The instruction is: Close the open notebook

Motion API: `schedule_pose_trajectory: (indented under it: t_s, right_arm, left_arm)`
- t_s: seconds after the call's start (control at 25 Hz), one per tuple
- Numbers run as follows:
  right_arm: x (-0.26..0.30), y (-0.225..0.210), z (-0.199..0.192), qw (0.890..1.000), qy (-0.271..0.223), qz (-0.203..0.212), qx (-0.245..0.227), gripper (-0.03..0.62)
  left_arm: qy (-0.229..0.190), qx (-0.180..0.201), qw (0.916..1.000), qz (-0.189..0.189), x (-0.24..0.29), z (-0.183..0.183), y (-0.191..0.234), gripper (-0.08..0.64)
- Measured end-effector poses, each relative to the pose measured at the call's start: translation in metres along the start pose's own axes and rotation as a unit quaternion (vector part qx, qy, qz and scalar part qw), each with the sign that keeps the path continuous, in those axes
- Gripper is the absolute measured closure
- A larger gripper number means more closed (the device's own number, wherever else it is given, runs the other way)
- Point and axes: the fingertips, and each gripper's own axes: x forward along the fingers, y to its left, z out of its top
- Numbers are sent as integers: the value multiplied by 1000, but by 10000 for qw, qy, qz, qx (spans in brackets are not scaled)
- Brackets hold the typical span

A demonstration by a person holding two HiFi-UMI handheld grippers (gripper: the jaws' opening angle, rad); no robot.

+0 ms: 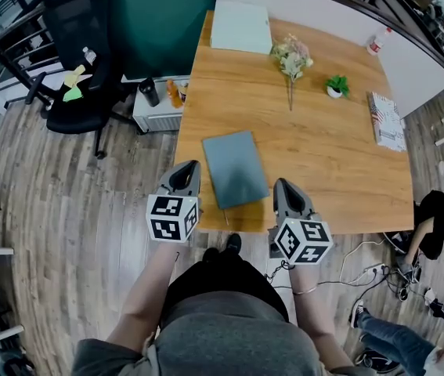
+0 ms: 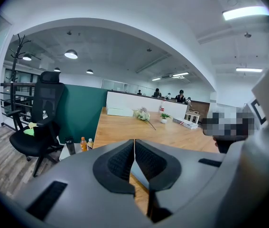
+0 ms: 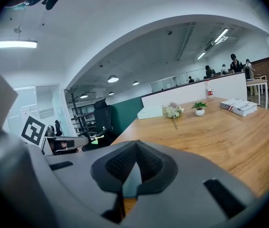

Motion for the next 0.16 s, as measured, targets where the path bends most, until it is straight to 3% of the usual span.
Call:
schedule_pose_trajectory:
  t_s: [0.16]
  right_arm:
    - [-1,1,2,9999,-93,58,-58,589]
  left_arm:
    - [-8,-15,10000,-9,0,-3,-1,534]
